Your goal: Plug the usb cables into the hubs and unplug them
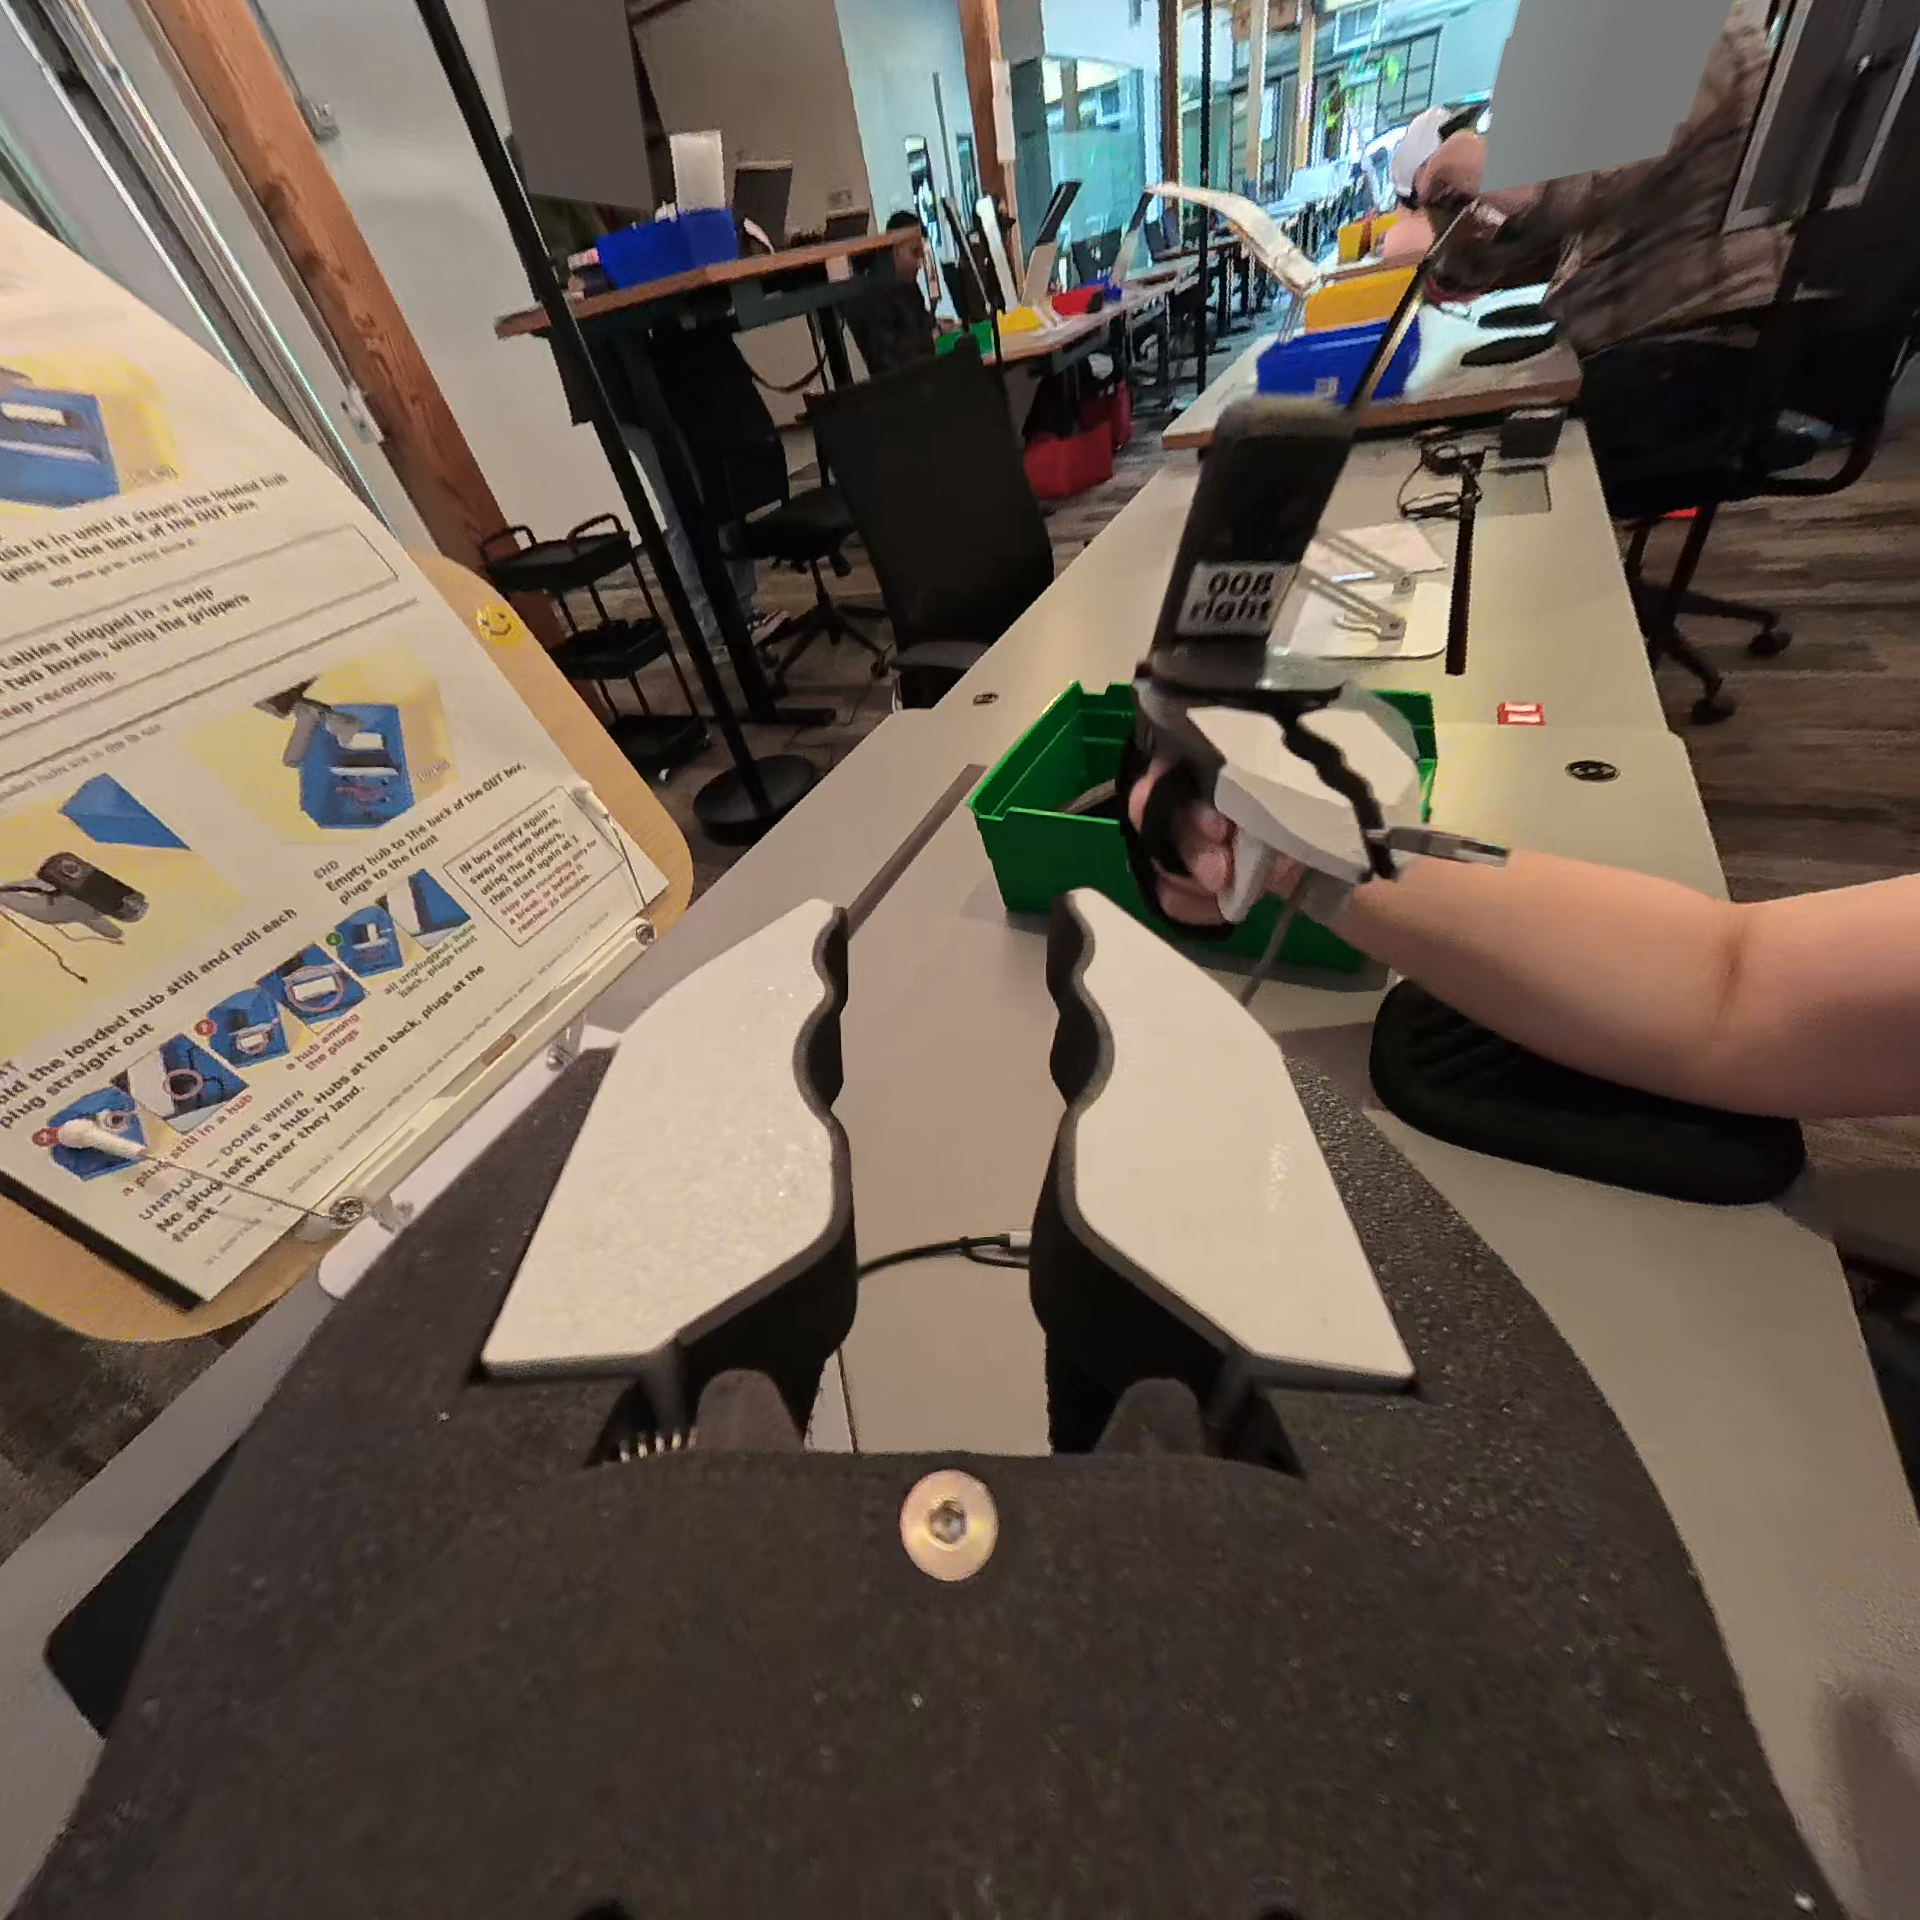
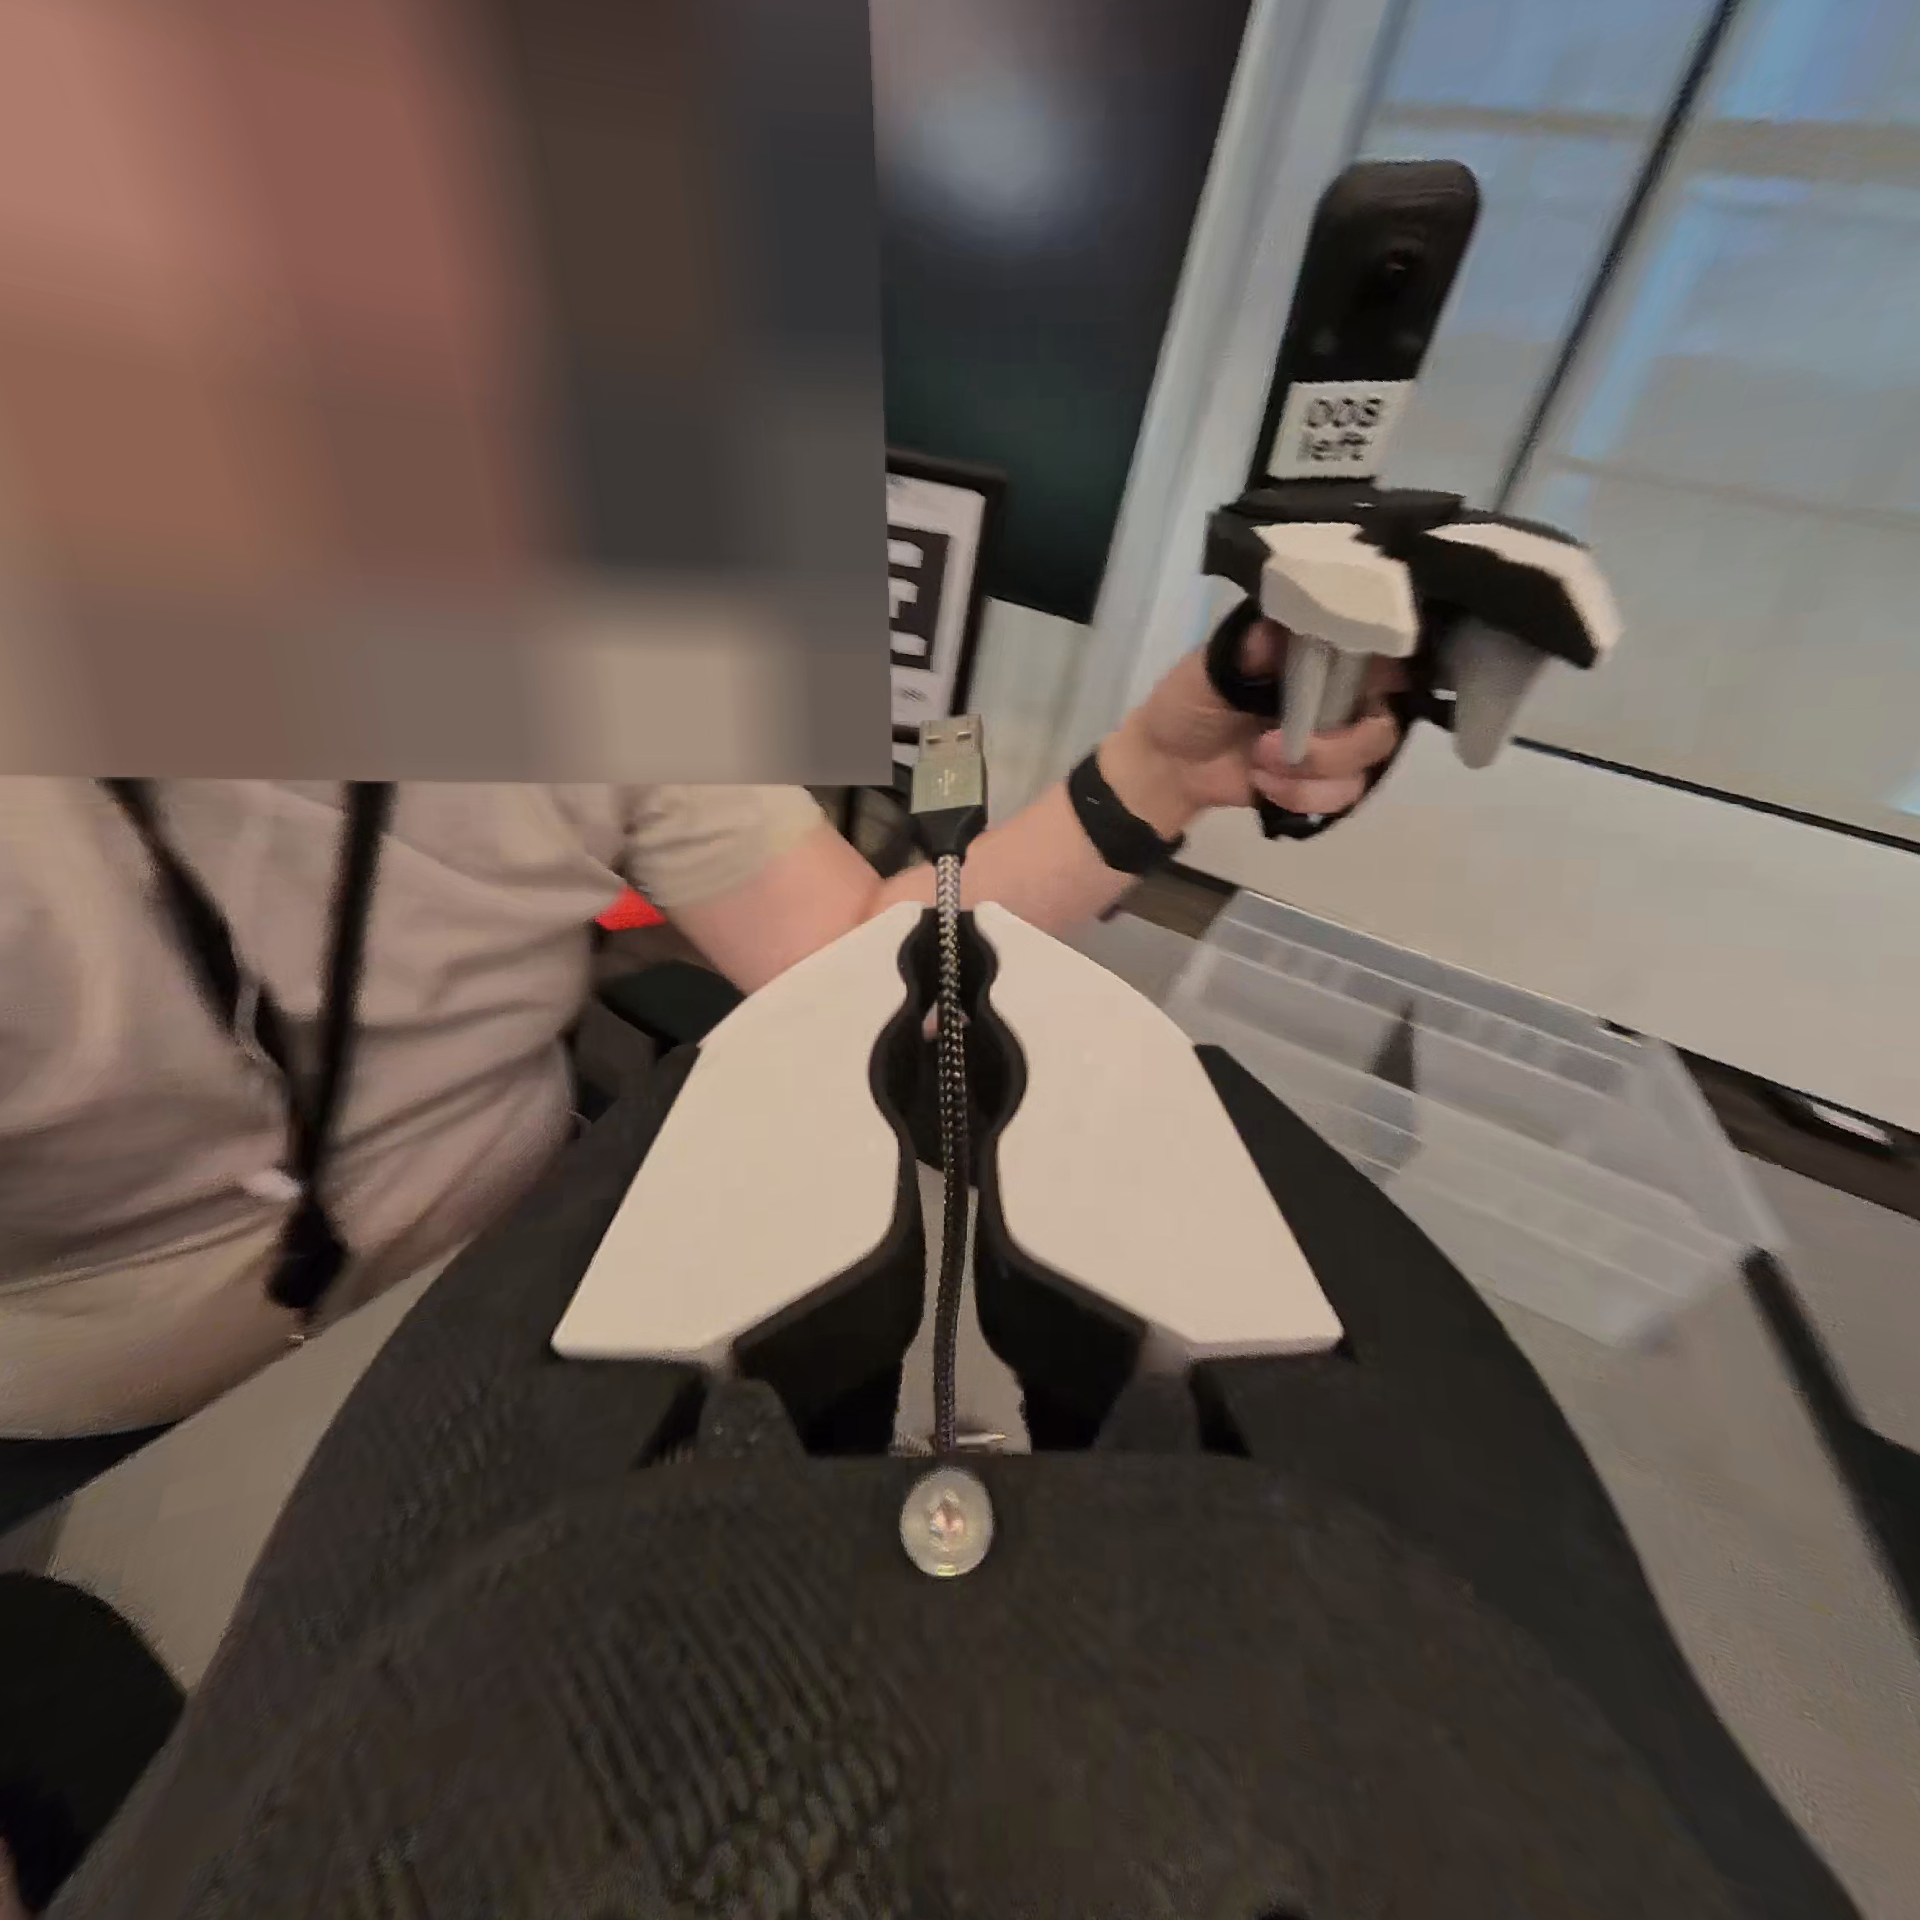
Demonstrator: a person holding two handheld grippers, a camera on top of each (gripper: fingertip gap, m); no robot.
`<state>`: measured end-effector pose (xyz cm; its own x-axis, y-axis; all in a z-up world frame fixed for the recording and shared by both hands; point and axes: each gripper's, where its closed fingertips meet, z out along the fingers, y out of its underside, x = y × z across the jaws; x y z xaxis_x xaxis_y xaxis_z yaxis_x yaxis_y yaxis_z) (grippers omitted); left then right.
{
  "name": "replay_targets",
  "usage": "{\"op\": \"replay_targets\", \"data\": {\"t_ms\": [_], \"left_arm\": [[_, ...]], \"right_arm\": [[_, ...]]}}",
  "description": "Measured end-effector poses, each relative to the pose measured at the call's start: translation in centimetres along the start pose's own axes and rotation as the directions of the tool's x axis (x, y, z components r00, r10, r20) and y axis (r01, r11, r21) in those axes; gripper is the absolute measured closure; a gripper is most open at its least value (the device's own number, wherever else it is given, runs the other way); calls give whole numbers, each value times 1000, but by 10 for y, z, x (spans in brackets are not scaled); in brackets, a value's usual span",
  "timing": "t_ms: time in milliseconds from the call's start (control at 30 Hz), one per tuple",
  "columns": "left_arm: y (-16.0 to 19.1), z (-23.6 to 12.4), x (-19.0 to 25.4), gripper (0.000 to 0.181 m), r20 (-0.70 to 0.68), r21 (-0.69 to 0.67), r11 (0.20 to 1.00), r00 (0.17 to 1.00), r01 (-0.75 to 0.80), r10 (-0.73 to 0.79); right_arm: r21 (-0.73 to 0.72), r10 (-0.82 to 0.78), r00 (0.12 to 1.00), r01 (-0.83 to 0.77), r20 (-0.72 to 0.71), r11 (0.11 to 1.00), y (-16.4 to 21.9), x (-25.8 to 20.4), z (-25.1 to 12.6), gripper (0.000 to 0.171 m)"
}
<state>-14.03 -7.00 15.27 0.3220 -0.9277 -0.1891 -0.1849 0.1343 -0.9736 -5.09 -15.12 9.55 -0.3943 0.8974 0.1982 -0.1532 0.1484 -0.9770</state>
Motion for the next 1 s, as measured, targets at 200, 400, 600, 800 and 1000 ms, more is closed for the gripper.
{"op": "replay_targets", "data": {"t_ms": [200,400,600,800,1000], "left_arm": [[-8,-16,7,145,-39,27,1000,999,-3,4],[-8,-24,5,145,-70,43,998,997,46,-42],[3,-14,1,145,-75,-11,995,993,95,-96],[18,4,1,143,-81,-98,982,982,160,-168],[41,25,-12,139,-37,-172,930,941,324,-335]], "right_arm": [[63,79,992,-85,99,994,8,-4,2,168],[21,83,996,-84,38,996,15,4,2,168],[-49,41,993,-46,-107,998,17,21,-4,168],[-143,-12,967,-26,-255,989,24,40,-10,167],[-319,-211,845,51,-491,947,31,73,-26,167]]}}
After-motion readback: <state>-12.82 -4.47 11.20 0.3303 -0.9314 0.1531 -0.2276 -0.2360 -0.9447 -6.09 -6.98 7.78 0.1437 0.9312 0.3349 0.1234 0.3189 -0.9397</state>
